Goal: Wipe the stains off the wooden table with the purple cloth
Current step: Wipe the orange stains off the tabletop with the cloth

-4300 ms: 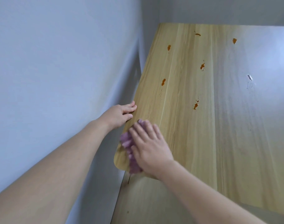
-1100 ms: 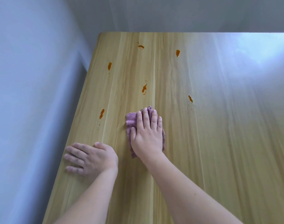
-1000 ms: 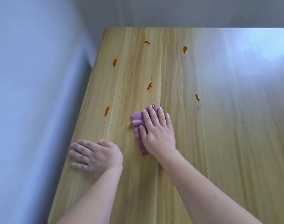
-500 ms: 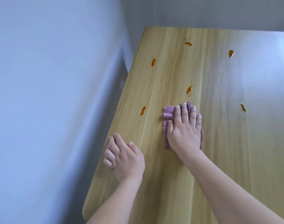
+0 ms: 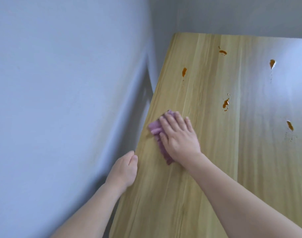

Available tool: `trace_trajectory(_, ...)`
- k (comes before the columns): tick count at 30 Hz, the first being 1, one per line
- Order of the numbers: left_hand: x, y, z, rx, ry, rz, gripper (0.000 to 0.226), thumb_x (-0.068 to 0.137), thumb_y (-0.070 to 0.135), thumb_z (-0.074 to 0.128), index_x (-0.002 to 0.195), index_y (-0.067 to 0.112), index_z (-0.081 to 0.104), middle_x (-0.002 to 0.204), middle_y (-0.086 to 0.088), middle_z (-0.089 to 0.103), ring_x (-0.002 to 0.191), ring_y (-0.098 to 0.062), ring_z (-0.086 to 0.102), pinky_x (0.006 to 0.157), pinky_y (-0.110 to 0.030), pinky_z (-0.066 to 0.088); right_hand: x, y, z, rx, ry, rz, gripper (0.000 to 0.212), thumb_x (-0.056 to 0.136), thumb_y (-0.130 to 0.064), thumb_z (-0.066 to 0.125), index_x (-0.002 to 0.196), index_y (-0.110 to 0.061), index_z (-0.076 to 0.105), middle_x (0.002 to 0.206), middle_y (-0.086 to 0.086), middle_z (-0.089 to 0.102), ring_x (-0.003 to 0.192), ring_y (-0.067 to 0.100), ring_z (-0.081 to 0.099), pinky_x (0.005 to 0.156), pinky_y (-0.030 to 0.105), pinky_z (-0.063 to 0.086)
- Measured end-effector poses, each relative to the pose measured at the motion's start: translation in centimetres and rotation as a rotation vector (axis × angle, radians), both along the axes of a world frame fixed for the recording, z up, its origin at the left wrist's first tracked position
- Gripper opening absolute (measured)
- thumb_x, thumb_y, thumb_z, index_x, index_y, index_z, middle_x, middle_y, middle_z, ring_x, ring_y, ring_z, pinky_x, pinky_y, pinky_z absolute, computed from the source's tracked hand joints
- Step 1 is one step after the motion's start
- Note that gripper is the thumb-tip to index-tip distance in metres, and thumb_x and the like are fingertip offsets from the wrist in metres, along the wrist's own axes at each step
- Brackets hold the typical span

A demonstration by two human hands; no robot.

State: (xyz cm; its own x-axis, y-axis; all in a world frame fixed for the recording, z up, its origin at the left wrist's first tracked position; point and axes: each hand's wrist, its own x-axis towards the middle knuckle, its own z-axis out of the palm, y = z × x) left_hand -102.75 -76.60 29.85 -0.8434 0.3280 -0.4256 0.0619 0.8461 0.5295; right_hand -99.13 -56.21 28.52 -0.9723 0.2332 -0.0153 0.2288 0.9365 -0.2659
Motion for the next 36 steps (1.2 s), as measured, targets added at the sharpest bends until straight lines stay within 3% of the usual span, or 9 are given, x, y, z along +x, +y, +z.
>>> trace_trajectory(4,-1.5,0.6,0.5,-0.023,-0.072,-0.039,0.029,0.094,0.023,0.033,0.067,0.017,0.027,0.062,0.001,0.035,0.058,-0.017,0.033,0.056,-0.032,0.029,-0.5,3.2,0.1,-0.011,-0.061,-0.242,0.057,0.100,-0.043,0.020,0.153,-0.021,0.019,0.162,-0.001,0.010,0.148,0.024,-0.004,0.119,0.042,-0.006)
trace_trajectory(6,-2.8,1.6,1.1,-0.010,-0.067,-0.093,0.022,0.094,0.018,0.036,0.073,0.017,0.045,0.070,0.001,0.050,0.065,-0.019,0.046,0.061,-0.033,0.037,-0.7,2.1,0.2,-0.007,-0.045,-0.237,0.061,0.097,-0.042,0.020,0.153,-0.017,0.021,0.161,0.003,0.012,0.148,0.026,-0.003,0.118,0.042,-0.007)
trace_trajectory(8,-5.0,2.9,1.5,0.030,-0.039,-0.106,0.029,0.095,0.012,0.040,0.114,0.019,0.061,0.109,-0.002,0.066,0.102,-0.021,0.059,0.088,-0.030,0.044,-0.2,0.4,0.4,0.004,-0.019,-0.165,0.063,0.095,-0.043,0.025,0.151,-0.014,0.026,0.160,0.005,0.018,0.148,0.029,0.002,0.119,0.045,-0.002)
trace_trajectory(11,-9.3,5.4,2.2,0.051,0.070,-0.055,0.048,0.096,0.010,0.036,0.143,0.018,0.042,0.143,-0.002,0.048,0.133,-0.018,0.044,0.108,-0.023,0.029,1.7,-2.2,0.7,-0.013,0.003,0.001,0.061,0.096,-0.043,0.030,0.150,-0.013,0.031,0.159,0.006,0.022,0.148,0.029,0.007,0.118,0.048,0.007)
trace_trajectory(18,-13.4,11.8,3.8,-0.076,0.144,-0.502,0.069,0.081,-0.006,0.034,0.143,0.022,0.041,0.156,0.010,0.025,0.142,-0.012,0.026,0.117,-0.029,0.021,4.4,-2.0,-0.1,-0.004,-0.005,0.311,0.055,0.099,-0.046,0.035,0.148,-0.022,0.035,0.156,-0.002,0.028,0.147,0.023,0.014,0.116,0.043,0.009)
trace_trajectory(21,-13.7,11.5,2.7,-0.116,0.152,-0.542,0.070,0.082,-0.005,0.035,0.144,0.026,0.039,0.156,0.018,0.019,0.143,-0.011,0.025,0.116,-0.034,0.025,2.9,2.2,-0.5,0.034,0.002,0.135,0.055,0.098,-0.048,0.031,0.148,-0.026,0.036,0.156,-0.004,0.030,0.146,0.022,0.019,0.116,0.042,0.009)
trace_trajectory(25,-13.9,11.0,3.0,-0.073,0.144,-0.536,0.071,0.084,-0.009,0.033,0.143,0.028,0.041,0.154,0.022,0.019,0.142,-0.008,0.026,0.114,-0.024,0.025,1.2,2.7,-0.1,0.040,0.004,-0.108,0.058,0.098,-0.046,0.024,0.150,-0.021,0.031,0.159,0.001,0.024,0.148,0.028,0.008,0.117,0.044,0.000)
trace_trajectory(32,-14.0,10.8,3.4,-0.065,0.121,-0.530,0.077,0.079,-0.013,0.032,0.142,0.031,0.042,0.153,0.025,0.021,0.142,-0.007,0.026,0.114,-0.024,0.024,3.2,-4.5,-0.4,0.029,0.030,0.644,0.047,0.099,-0.045,0.035,0.145,-0.031,0.039,0.154,-0.004,0.033,0.146,0.028,0.020,0.117,0.046,0.009)
trace_trajectory(36,-14.0,11.1,3.4,-0.065,0.125,-0.528,0.074,0.080,-0.010,0.033,0.142,0.031,0.042,0.153,0.025,0.020,0.141,-0.006,0.026,0.114,-0.024,0.025,0.2,0.7,-0.6,0.063,0.018,0.413,0.049,0.097,-0.048,0.033,0.143,-0.033,0.043,0.152,-0.005,0.038,0.143,0.025,0.027,0.115,0.047,0.022)
